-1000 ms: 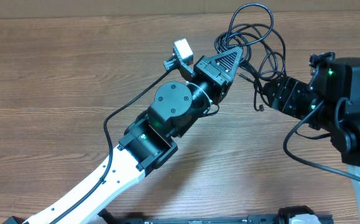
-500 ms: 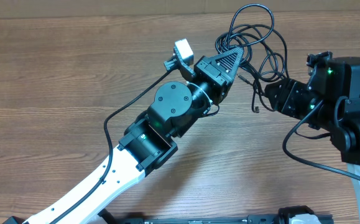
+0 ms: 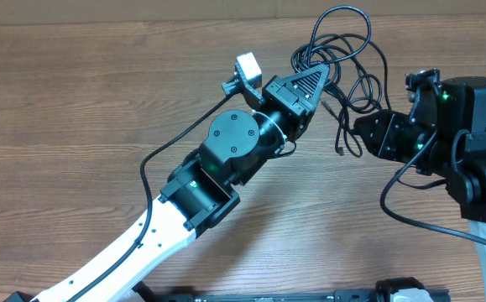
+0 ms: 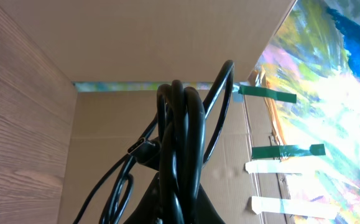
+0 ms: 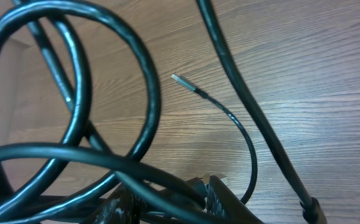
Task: Untangle cables
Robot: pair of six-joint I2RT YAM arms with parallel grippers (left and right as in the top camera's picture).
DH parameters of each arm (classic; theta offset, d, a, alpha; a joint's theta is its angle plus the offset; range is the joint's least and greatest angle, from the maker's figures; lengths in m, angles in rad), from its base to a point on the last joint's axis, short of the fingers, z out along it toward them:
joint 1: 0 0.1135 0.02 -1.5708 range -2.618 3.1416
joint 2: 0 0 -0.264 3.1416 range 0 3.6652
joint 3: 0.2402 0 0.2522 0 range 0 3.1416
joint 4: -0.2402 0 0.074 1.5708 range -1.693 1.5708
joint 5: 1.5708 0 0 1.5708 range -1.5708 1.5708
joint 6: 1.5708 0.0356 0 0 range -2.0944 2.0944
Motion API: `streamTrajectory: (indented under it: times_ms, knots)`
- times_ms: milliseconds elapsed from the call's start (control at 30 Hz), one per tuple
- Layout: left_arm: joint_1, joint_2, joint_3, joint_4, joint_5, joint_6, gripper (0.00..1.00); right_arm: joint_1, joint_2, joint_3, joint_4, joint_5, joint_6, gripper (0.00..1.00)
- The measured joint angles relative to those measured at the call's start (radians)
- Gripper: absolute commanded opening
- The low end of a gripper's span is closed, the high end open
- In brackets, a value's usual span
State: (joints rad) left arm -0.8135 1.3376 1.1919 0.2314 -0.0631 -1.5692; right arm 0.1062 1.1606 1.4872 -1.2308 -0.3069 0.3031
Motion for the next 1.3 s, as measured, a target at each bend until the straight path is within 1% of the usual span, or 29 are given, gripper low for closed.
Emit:
streamTrajectory:
  times_ms: [133, 200, 233, 433, 467, 567, 633, 733, 767, 967, 1133, 1200, 1300]
  knots:
    - [0.000, 0.000, 0.000, 0.000, 0.000, 0.000, 0.04, 0.000, 0.000, 0.000, 0.000, -0.026, -0.023, 0.32]
    - [0.000, 0.000, 0.000, 0.000, 0.000, 0.000, 0.04, 0.000, 0.000, 0.000, 0.000, -0.026, -0.027, 0.38]
    - [0.000, 0.000, 0.000, 0.000, 0.000, 0.000, 0.04, 0.000, 0.000, 0.000, 0.000, -0.025, -0.029, 0.38]
    - [-0.003, 0.000, 0.000, -0.001, 0.001, 0.000, 0.04, 0.000, 0.000, 0.000, -0.046, 0.103, 0.056, 0.43]
    - [-0.003, 0.000, 0.000, -0.001, 0.003, 0.000, 0.04, 0.000, 0.000, 0.000, -0.050, 0.114, 0.063, 0.50]
    - [-0.003, 0.000, 0.000, 0.013, 0.013, 0.000, 0.04, 0.000, 0.000, 0.000, -0.053, 0.137, 0.084, 0.51]
    - [-0.003, 0.000, 0.000, 0.032, 0.023, 0.000, 0.04, 0.000, 0.000, 0.000, -0.054, 0.132, 0.090, 0.61]
    - [-0.003, 0.000, 0.000, 0.045, 0.026, 0.000, 0.04, 0.000, 0.000, 0.000, -0.056, 0.121, 0.088, 0.68]
    - [-0.003, 0.000, 0.000, 0.045, 0.027, 0.000, 0.04, 0.000, 0.000, 0.000, -0.057, 0.115, 0.089, 0.70]
    - [-0.003, 0.000, 0.000, 0.047, 0.034, -0.002, 0.04, 0.000, 0.000, 0.000, -0.056, 0.089, 0.103, 0.70]
    - [0.000, 0.000, 0.000, 0.068, 0.033, -0.003, 0.04, 0.000, 0.000, 0.000, -0.045, 0.074, 0.199, 0.70]
    - [0.011, 0.000, 0.000, 0.089, 0.033, -0.018, 0.04, 0.000, 0.000, 0.000, -0.017, 0.067, 0.260, 0.71]
    - [0.032, 0.000, 0.000, 0.110, 0.034, -0.043, 0.04, 0.000, 0.000, 0.000, 0.031, 0.044, 0.309, 0.72]
